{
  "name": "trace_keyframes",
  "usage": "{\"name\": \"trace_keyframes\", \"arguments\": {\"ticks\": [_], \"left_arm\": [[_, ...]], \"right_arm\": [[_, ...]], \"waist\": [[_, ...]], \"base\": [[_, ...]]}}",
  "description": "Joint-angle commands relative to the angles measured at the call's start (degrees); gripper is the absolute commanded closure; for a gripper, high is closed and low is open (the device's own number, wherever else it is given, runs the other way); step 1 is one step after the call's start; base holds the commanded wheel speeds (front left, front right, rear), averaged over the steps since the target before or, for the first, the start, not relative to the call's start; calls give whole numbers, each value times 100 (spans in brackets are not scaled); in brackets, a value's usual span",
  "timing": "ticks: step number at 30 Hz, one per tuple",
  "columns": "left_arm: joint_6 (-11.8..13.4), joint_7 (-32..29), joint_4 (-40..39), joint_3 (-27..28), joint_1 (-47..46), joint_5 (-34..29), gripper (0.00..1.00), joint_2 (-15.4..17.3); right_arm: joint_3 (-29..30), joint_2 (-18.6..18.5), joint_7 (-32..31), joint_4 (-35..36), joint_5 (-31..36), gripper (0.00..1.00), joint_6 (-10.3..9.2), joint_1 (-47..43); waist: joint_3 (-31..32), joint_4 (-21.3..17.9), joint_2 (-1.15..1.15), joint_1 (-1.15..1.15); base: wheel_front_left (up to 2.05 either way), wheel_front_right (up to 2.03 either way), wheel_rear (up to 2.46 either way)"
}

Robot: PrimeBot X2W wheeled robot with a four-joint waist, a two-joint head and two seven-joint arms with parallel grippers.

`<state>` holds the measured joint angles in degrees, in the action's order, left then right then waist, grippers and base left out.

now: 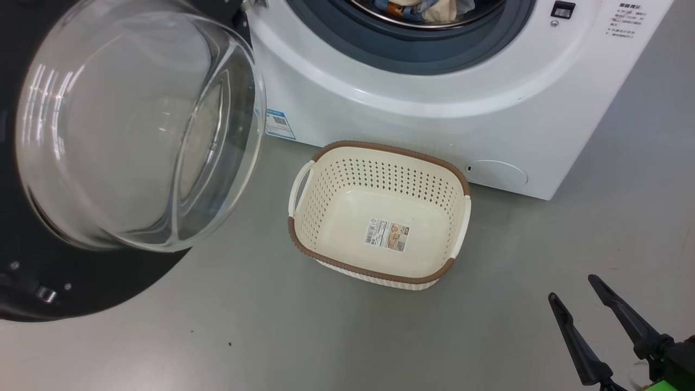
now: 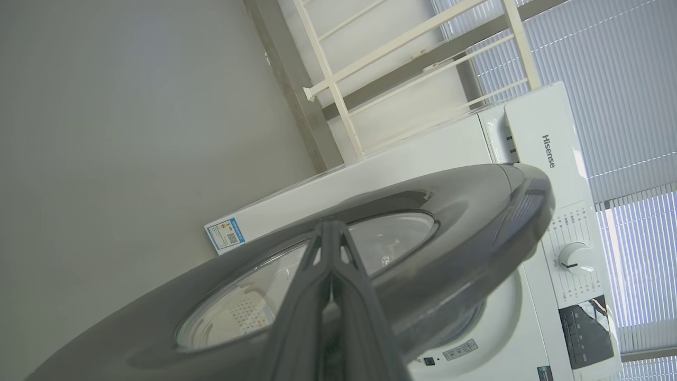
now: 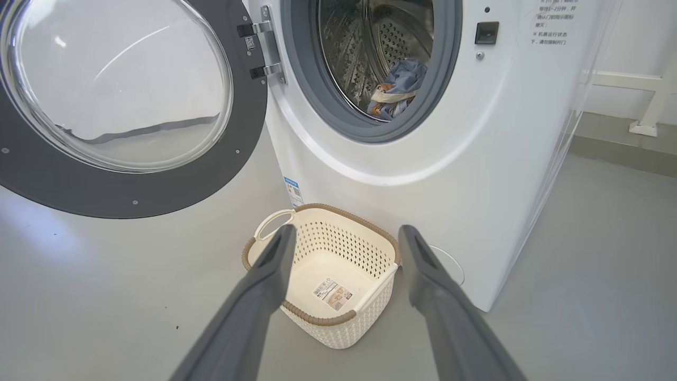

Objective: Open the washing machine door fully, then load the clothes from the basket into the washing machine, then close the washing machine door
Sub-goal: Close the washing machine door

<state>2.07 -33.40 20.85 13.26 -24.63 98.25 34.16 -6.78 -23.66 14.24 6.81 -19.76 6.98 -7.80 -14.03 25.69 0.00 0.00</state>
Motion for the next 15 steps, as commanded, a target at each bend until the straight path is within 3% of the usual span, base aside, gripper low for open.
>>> {"name": "trace_keyframes", "arguments": {"ticks": [1,15], "left_arm": [[-159,-177,-303,156,3,106,100,254],[-403,-710,-1023,149,596,390,100,106]], "right_arm": [[-91,-76,52,142,70,0,51,110],[53,261,74,233,183,0,51,174]], "waist": [[13,4,0,0],[216,-85,0,0]], "base": [[0,0,0],[0,0,0]]}}
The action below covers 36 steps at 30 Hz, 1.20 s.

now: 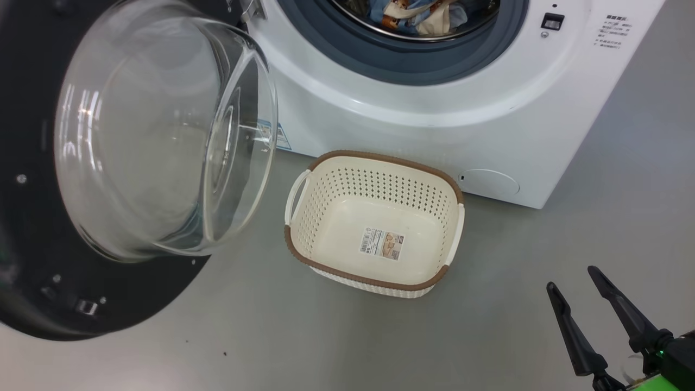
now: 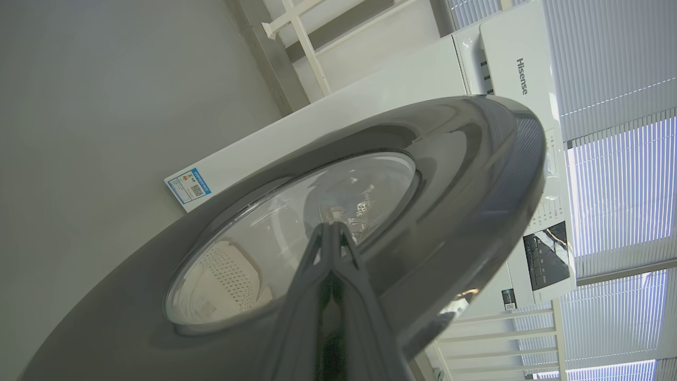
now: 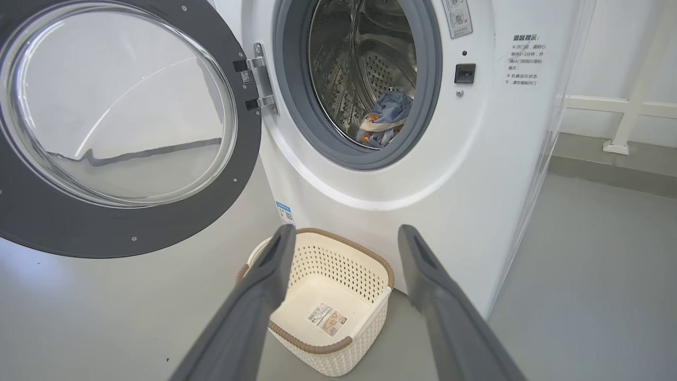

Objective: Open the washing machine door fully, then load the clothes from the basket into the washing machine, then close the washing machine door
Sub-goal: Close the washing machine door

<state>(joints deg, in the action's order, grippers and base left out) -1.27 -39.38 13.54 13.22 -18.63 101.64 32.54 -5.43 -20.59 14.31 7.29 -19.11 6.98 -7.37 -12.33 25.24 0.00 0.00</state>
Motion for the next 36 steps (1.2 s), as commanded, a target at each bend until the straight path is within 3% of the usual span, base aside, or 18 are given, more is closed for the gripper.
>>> {"name": "trace_keyframes", "arguments": {"ticks": [1,14,26,36], "left_arm": [[-69,-144,-377,143,51,59,100,259],[31,-480,-1143,-11,510,219,100,92],[150,-687,-2064,10,993,425,100,-45],[241,-697,-2389,-149,1035,423,100,-205]], "right_arm": [[-73,-11,67,203,136,0,51,137],[-6,323,68,291,248,0,51,171],[42,642,69,298,293,0,51,244],[21,774,69,312,315,0,51,334]], "waist": [[75,-62,0,0],[352,-359,0,0],[483,-852,0,0],[446,-1274,0,0]], "base": [[0,0,0],[0,0,0],[0,0,0],[0,0,0]]}}
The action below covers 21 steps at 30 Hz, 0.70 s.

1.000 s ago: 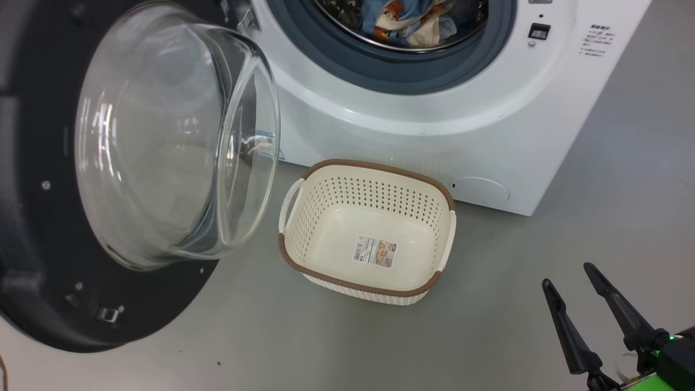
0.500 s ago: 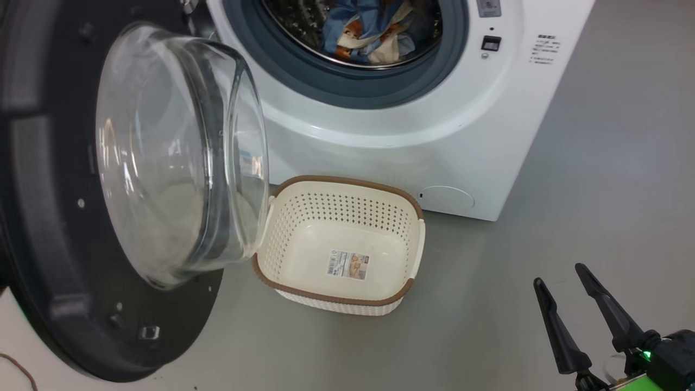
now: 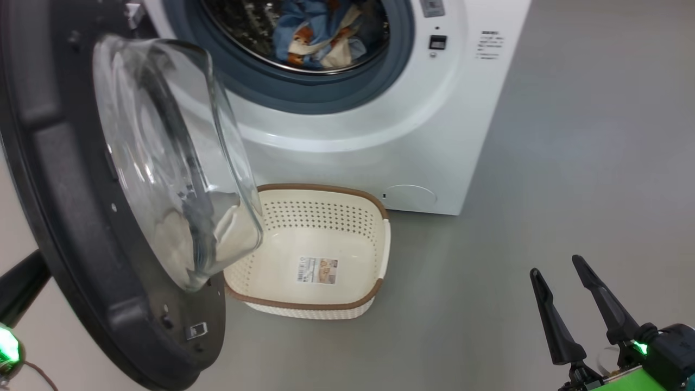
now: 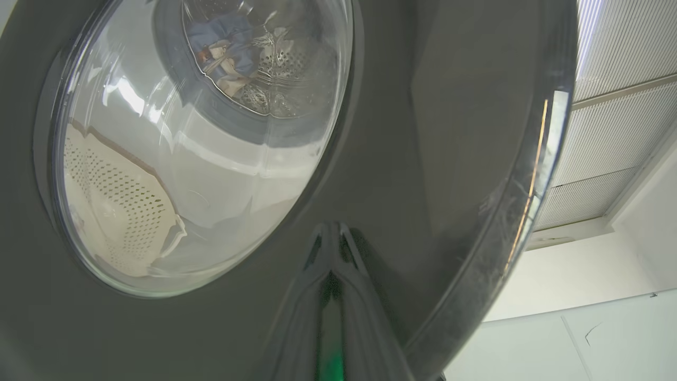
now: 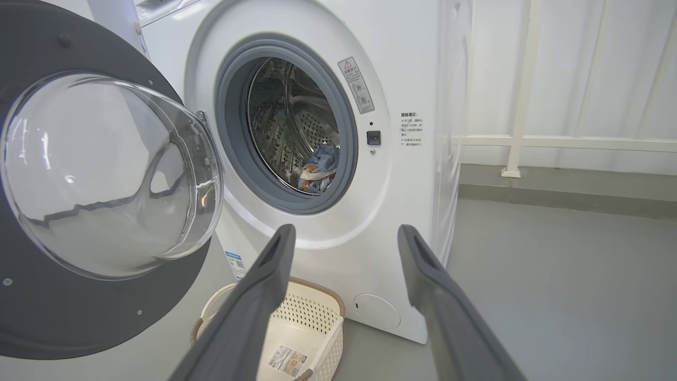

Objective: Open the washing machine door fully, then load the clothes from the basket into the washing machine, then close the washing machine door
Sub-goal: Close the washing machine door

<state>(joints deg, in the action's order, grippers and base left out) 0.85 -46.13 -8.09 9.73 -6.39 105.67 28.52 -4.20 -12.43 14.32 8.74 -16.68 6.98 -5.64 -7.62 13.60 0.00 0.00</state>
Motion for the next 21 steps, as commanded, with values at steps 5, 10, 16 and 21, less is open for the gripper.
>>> {"name": "trace_keyframes", "arguments": {"ticks": [5,10,16,21], "left_arm": [[77,91,-192,226,-283,57,100,75],[75,93,-139,147,-368,94,100,-36],[74,243,21,122,-547,22,100,-147],[87,271,93,56,-734,-2,100,-194]], "right_arm": [[-90,26,68,176,79,0,51,211],[-93,71,68,158,83,0,51,213],[-142,107,68,153,72,0,51,259],[-149,120,68,146,69,0,51,306]], "waist": [[-50,-392,0,0],[-20,-678,0,0],[-12,-1030,0,0],[-57,-1256,0,0]], "base": [[0,0,0],[0,0,0],[0,0,0],[0,0,0]]}}
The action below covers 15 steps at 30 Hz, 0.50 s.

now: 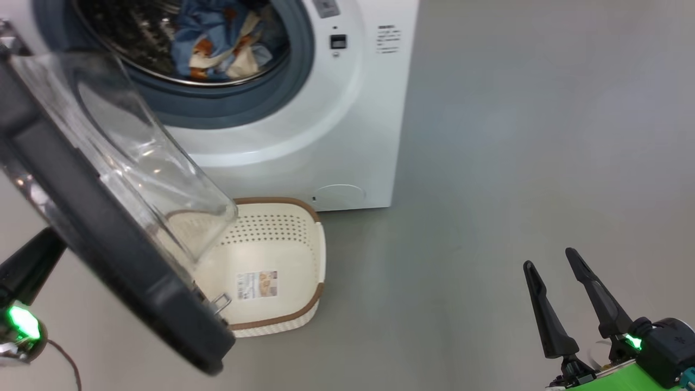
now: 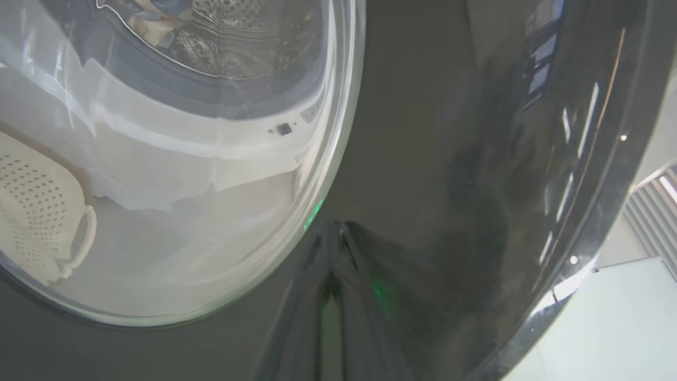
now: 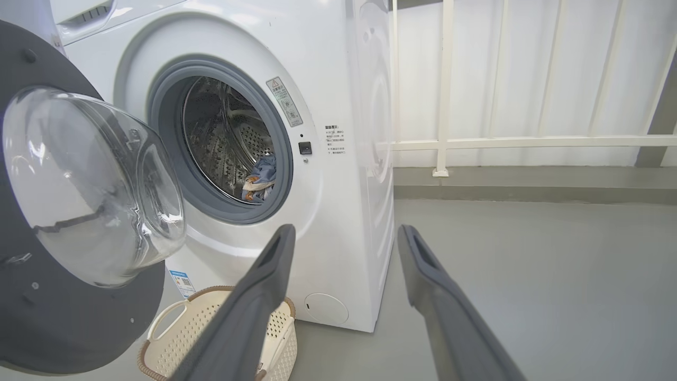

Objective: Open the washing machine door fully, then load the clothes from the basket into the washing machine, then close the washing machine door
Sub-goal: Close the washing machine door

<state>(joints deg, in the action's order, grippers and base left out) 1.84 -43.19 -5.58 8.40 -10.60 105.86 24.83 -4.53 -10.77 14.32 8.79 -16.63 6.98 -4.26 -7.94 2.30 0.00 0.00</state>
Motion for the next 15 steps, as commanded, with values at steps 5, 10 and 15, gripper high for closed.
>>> {"name": "trace_keyframes", "arguments": {"ticks": [5,10,15], "left_arm": [[10,-10,-65,33,-573,-103,100,121],[-12,70,196,-59,-873,-195,100,51],[-45,182,501,-96,-1182,-290,100,-1]], "right_arm": [[-140,-10,68,124,45,0,51,243],[-209,35,68,83,35,0,51,363],[-282,51,68,61,11,0,51,490]], "waist": [[-94,-389,0,0],[-111,-690,0,0],[-166,-1012,0,0]], "base": [[0,0,0],[0,0,0],[0,0,0]]}}
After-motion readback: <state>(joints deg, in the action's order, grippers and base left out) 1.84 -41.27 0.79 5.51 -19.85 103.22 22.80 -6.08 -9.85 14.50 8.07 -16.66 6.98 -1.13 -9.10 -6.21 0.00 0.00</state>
